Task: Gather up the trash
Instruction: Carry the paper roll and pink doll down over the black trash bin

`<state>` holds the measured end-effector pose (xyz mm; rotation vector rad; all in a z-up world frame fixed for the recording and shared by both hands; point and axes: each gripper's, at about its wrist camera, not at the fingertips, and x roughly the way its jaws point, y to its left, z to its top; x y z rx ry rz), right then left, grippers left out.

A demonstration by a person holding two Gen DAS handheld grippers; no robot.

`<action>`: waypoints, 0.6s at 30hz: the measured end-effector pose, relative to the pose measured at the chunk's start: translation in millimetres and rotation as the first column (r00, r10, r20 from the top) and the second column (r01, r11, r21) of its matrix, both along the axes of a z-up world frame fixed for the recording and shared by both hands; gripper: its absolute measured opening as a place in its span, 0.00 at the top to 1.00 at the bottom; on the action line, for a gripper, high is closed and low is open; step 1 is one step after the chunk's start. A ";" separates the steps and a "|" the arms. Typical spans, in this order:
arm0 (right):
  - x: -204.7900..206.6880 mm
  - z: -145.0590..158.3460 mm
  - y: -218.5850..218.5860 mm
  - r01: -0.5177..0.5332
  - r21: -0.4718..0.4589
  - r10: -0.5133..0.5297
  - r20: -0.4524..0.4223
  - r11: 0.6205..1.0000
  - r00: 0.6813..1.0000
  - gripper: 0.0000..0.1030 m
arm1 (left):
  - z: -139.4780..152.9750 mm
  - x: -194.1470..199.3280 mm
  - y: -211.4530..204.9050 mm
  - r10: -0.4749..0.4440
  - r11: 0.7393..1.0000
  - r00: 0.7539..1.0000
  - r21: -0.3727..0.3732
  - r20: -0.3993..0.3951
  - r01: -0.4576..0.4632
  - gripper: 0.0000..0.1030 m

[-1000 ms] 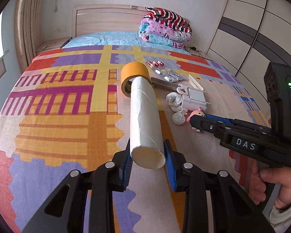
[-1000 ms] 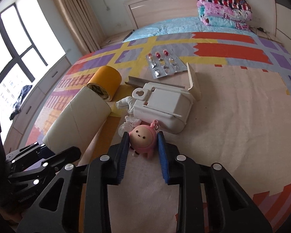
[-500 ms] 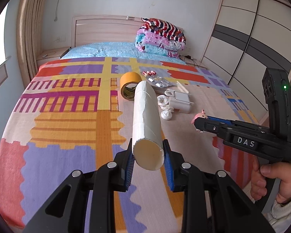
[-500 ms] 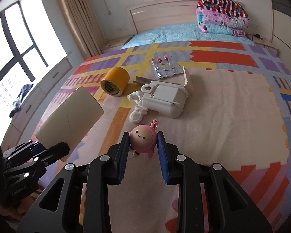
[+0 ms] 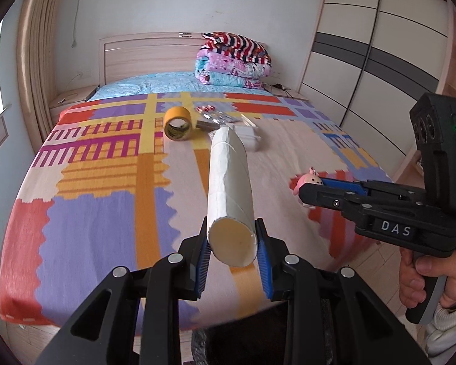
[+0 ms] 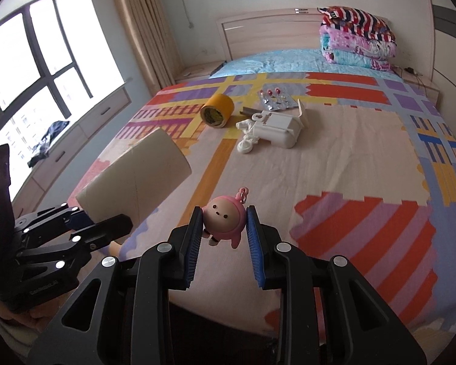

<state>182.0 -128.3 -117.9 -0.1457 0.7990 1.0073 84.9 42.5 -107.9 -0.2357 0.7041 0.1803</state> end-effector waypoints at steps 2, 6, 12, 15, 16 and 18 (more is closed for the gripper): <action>-7.1 -1.0 -8.3 -0.006 0.002 0.006 0.000 1.000 1.000 0.72 | -0.7 -5.6 -7.4 -0.012 1.000 1.000 0.002 -0.003 0.012 0.74; -17.6 -7.0 -21.4 -0.015 -0.010 0.015 -0.004 1.000 1.000 0.72 | -5.4 -17.8 -22.5 -0.049 0.999 0.999 0.011 -0.018 0.049 0.74; -36.8 -23.2 -41.5 -0.041 -0.029 0.040 -0.021 0.999 0.999 0.72 | -24.2 -27.7 -42.1 -0.097 0.995 0.993 -0.006 -0.073 0.097 0.74; -47.2 -30.6 -48.6 -0.060 -0.045 0.059 -0.028 0.997 0.998 0.72 | -32.1 -31.9 -53.7 -0.135 0.991 0.987 -0.013 -0.090 0.135 0.74; -51.9 -34.3 -51.9 -0.069 -0.055 0.068 -0.030 0.996 0.997 0.72 | -33.7 -34.5 -58.5 -0.148 0.989 0.984 -0.010 -0.095 0.148 0.74; -60.3 -41.5 -56.5 -0.086 -0.074 0.083 -0.034 0.994 0.996 0.72 | -36.7 -40.4 -67.4 -0.179 0.984 0.978 0.000 -0.104 0.180 0.74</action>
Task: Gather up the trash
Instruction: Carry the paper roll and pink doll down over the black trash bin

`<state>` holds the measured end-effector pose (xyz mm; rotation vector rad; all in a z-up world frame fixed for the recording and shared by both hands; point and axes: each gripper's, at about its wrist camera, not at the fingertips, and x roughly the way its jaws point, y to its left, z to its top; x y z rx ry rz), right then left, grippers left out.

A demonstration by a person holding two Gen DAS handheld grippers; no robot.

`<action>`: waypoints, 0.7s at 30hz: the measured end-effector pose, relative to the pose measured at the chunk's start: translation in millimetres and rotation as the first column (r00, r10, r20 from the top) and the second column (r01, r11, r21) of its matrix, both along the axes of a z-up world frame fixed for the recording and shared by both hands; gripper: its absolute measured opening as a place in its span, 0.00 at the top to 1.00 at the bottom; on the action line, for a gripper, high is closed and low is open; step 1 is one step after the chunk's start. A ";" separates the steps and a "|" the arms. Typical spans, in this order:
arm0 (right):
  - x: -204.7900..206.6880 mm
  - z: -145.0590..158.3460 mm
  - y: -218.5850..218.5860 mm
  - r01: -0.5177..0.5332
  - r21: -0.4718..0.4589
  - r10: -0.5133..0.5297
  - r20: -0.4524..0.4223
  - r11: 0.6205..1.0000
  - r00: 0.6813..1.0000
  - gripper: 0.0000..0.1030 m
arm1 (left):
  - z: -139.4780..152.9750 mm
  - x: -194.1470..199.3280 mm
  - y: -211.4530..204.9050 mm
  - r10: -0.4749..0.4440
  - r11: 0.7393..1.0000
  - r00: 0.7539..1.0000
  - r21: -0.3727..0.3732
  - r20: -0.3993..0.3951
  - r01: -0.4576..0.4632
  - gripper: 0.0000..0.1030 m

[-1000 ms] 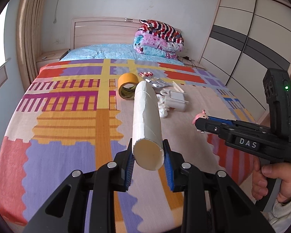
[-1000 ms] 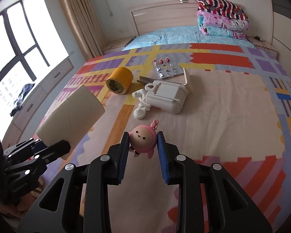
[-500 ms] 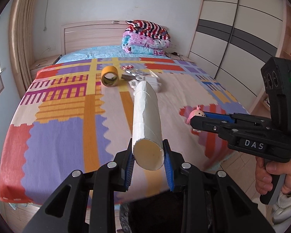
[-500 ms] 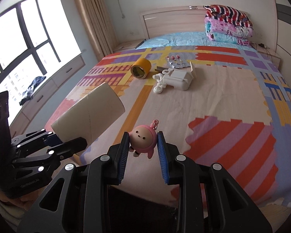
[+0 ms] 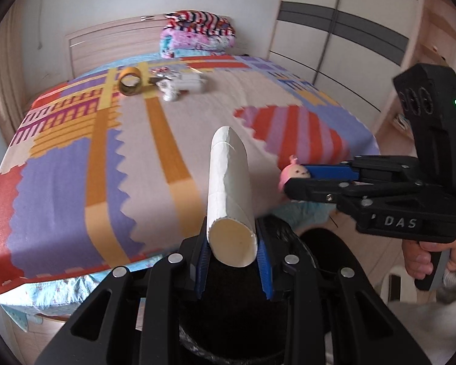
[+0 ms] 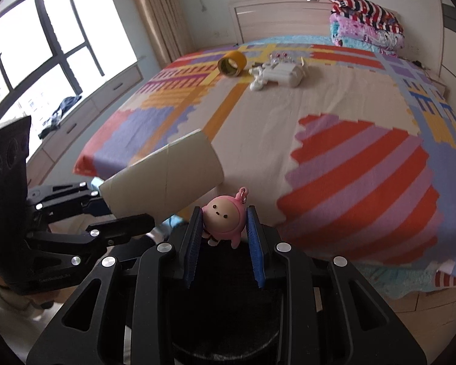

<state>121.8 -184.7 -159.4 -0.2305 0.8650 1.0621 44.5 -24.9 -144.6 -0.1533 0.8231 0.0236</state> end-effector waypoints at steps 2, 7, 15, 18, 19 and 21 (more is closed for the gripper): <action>-6.1 -5.6 -3.7 -0.010 -0.013 0.010 -0.004 1.000 1.000 0.72 | -4.1 -5.3 -5.9 -0.026 1.000 1.000 0.004 -0.016 0.026 0.74; -17.9 -24.3 -10.0 -0.040 -0.055 0.038 -0.028 0.998 0.999 0.72 | -20.5 -19.4 -17.5 -0.081 0.997 0.994 0.000 -0.067 0.082 0.74; -25.9 -63.7 -3.8 -0.058 -0.165 0.046 -0.072 0.985 0.996 0.72 | -88.7 -20.6 -27.0 -0.121 0.991 0.958 0.028 -0.261 0.132 0.74; -26.1 -78.6 1.3 -0.069 -0.203 0.051 -0.093 0.977 0.994 0.72 | -112.6 -17.1 -23.7 -0.112 0.992 0.941 0.013 -0.320 0.122 0.74; -25.6 -82.9 3.0 -0.072 -0.215 0.052 -0.096 0.974 0.994 0.72 | -118.0 -16.6 -23.7 -0.110 0.993 0.937 0.009 -0.332 0.120 0.74; -24.3 -95.3 5.9 -0.071 -0.243 0.045 -0.111 0.967 0.993 0.72 | -129.9 -12.7 -23.5 -0.120 0.992 0.924 -0.009 -0.362 0.125 0.74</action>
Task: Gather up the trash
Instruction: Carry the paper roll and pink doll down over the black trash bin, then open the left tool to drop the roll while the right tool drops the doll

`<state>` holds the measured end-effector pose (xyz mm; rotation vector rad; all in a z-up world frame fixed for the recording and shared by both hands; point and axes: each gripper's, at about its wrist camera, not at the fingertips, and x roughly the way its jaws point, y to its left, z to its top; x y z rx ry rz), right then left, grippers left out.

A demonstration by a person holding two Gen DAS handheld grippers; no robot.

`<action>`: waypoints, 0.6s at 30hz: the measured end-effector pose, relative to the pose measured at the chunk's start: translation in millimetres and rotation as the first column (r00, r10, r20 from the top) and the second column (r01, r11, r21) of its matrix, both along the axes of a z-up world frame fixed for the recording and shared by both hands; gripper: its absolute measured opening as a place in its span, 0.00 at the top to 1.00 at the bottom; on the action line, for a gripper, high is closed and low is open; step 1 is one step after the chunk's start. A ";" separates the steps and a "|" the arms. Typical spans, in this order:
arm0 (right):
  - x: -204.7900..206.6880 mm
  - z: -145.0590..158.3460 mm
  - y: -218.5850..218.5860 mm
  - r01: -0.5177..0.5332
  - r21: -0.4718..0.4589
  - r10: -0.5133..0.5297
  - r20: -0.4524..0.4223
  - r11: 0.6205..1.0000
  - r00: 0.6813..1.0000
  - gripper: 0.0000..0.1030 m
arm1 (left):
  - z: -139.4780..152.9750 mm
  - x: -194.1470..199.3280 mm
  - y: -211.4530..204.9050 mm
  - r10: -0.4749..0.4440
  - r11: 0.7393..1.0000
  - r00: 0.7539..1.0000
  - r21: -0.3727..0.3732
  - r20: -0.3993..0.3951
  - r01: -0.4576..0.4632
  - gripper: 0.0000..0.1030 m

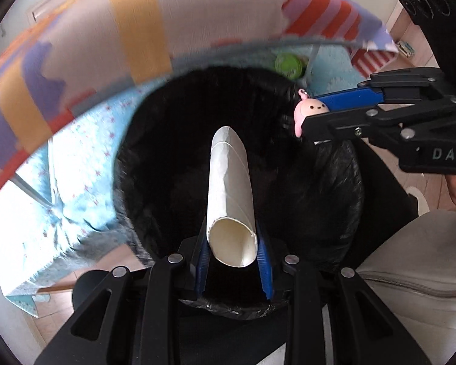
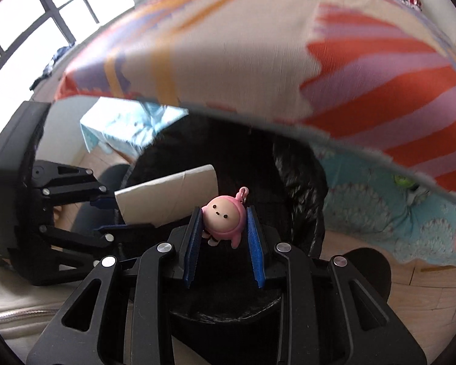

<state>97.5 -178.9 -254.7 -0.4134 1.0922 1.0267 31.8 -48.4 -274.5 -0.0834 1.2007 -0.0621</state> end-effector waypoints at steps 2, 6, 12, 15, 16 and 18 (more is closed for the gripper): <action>1.4 -11.6 3.8 0.003 -0.025 -0.003 -0.027 1.000 1.000 0.72 | -10.4 4.9 -1.4 0.000 1.000 0.999 -0.004 -0.035 0.000 0.74; 2.0 -31.8 9.4 0.001 -0.067 -0.005 -0.057 0.998 0.998 0.72 | -21.2 12.6 -2.0 -0.007 1.000 0.997 -0.016 -0.071 0.006 0.74; -4.4 -49.1 16.4 -0.018 -0.102 0.009 -0.092 0.995 0.996 0.72 | -32.6 20.2 -1.2 -0.012 1.000 0.994 -0.020 -0.107 0.010 0.73; -8.2 -55.3 20.5 -0.031 -0.123 0.019 -0.097 0.992 0.995 0.72 | -37.8 24.9 -3.6 -0.018 1.000 0.992 -0.023 -0.122 0.015 0.73; -9.4 -58.0 21.9 -0.035 -0.131 0.022 -0.102 0.991 0.995 0.72 | -39.7 30.4 -4.5 -0.017 1.000 0.992 -0.023 -0.125 0.014 0.73; -10.6 -60.9 23.6 -0.040 -0.139 0.024 -0.112 0.990 0.993 0.72 | -40.4 32.2 -5.2 -0.015 1.000 0.992 -0.010 -0.126 0.014 0.73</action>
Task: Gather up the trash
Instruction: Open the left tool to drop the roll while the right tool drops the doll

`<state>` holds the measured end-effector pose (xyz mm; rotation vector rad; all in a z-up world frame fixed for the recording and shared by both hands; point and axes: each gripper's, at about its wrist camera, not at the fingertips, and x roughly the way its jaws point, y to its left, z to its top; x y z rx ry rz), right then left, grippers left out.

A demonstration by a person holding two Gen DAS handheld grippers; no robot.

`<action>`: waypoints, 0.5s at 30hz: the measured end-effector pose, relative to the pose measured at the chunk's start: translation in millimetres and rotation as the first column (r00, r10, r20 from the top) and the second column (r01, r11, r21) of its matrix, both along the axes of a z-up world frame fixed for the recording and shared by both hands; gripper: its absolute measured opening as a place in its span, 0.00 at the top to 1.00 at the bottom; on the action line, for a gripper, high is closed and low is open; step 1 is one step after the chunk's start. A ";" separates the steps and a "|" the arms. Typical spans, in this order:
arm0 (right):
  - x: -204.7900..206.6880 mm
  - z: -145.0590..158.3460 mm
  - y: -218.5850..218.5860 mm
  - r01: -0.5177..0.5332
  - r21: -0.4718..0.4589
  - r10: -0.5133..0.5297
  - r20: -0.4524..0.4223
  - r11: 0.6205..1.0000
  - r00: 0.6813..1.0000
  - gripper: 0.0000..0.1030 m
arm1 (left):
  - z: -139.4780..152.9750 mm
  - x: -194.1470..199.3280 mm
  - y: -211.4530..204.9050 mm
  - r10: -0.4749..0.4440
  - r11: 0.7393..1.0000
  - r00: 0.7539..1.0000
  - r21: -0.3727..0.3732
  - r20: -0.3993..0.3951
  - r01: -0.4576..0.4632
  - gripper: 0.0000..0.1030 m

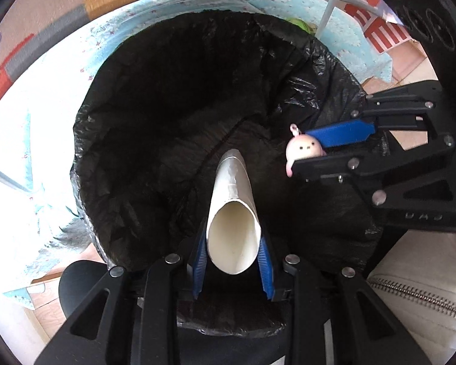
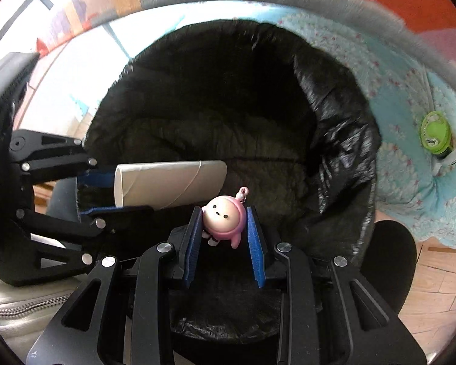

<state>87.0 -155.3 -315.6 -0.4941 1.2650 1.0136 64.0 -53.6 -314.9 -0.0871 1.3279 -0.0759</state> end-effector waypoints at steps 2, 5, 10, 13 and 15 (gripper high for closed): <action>-0.5 -2.5 -0.3 0.000 -0.003 0.000 -0.009 1.000 1.000 0.72 | 0.1 1.8 -0.9 0.002 1.000 1.000 0.009 -0.002 -0.002 0.73; -0.4 -3.2 -1.1 -0.001 0.000 0.001 -0.015 1.000 1.000 0.72 | 1.7 -1.1 -1.8 0.015 1.000 1.000 -0.001 -0.004 -0.016 0.70; 1.8 -5.5 -1.2 0.001 0.004 -0.001 -0.019 1.000 1.000 0.72 | 6.8 0.1 0.3 0.034 0.999 0.999 0.006 0.009 -0.034 0.52; 5.7 -6.7 -2.0 0.005 0.008 -0.004 -0.021 1.000 1.000 0.72 | 9.1 -0.4 2.2 0.038 0.999 0.999 0.000 0.019 -0.038 0.52; 9.1 -7.7 -5.0 0.005 0.010 -0.005 -0.026 1.000 1.000 0.72 | 13.8 -2.7 6.7 0.039 0.999 0.999 0.003 0.023 -0.039 0.52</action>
